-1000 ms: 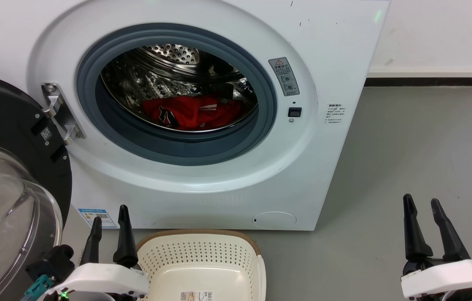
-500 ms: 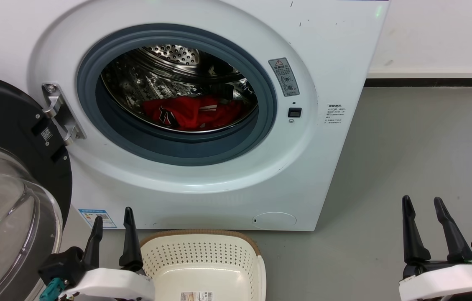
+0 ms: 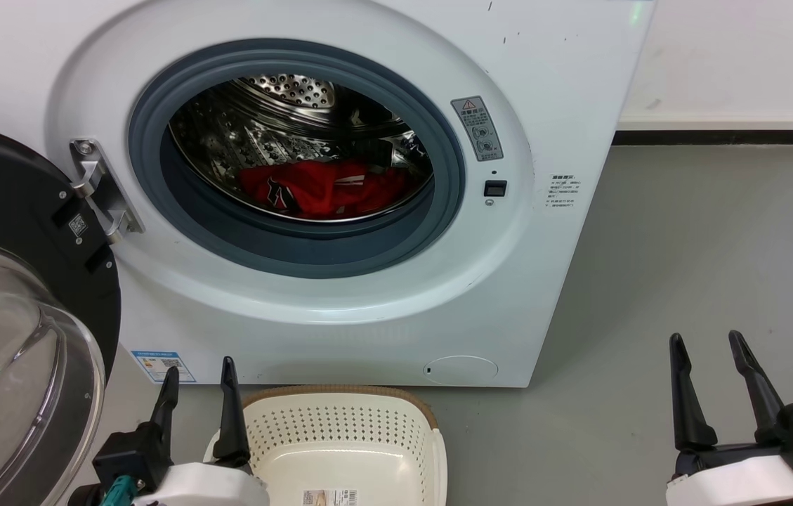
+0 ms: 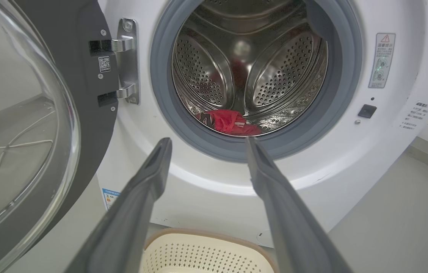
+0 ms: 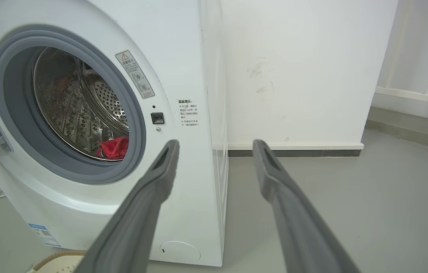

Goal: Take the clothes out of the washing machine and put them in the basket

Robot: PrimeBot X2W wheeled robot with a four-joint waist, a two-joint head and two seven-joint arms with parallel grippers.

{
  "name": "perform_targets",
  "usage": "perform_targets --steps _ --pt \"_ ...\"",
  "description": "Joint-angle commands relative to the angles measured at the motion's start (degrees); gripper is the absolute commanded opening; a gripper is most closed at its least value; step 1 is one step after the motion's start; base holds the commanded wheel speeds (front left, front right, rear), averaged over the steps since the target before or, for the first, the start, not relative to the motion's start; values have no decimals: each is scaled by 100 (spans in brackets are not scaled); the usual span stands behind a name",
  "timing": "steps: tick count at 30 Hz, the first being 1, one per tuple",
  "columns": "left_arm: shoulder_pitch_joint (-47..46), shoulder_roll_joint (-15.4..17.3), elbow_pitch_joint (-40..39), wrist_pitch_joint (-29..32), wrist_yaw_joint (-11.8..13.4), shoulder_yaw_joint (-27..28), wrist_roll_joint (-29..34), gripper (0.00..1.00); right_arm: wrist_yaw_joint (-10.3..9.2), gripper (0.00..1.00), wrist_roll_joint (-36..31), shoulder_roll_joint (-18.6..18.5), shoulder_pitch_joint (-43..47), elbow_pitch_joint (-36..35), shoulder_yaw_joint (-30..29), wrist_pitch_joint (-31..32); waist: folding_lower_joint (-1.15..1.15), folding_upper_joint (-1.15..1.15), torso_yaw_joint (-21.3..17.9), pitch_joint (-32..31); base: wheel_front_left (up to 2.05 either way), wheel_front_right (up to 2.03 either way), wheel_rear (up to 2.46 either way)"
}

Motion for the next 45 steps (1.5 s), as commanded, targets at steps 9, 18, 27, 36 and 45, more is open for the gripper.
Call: perform_targets --steps 9,18,27,36,45 --pt "75 12 3 -143 88 -45 451 100 -2 100 -454 -2 108 -102 30 -136 0 0 3 6 0 0 0" --pt "124 12 -41 -238 128 -43 722 100 -2 100 -789 0 173 -112 38 -236 0 0 -2 1 0 0 0" --pt "159 12 -33 -289 126 -42 859 100 -2 100 -883 0 229 -63 25 -284 0 0 8 6 0 0 0" --pt "186 11 -1 -289 128 -32 820 100 -3 100 -779 0 227 63 -1 -280 0 0 4 4 0 0 0" --pt "189 11 18 -288 125 -45 818 100 -2 100 -777 0 227 90 30 -280 0 0 -2 -2 0 0 0"
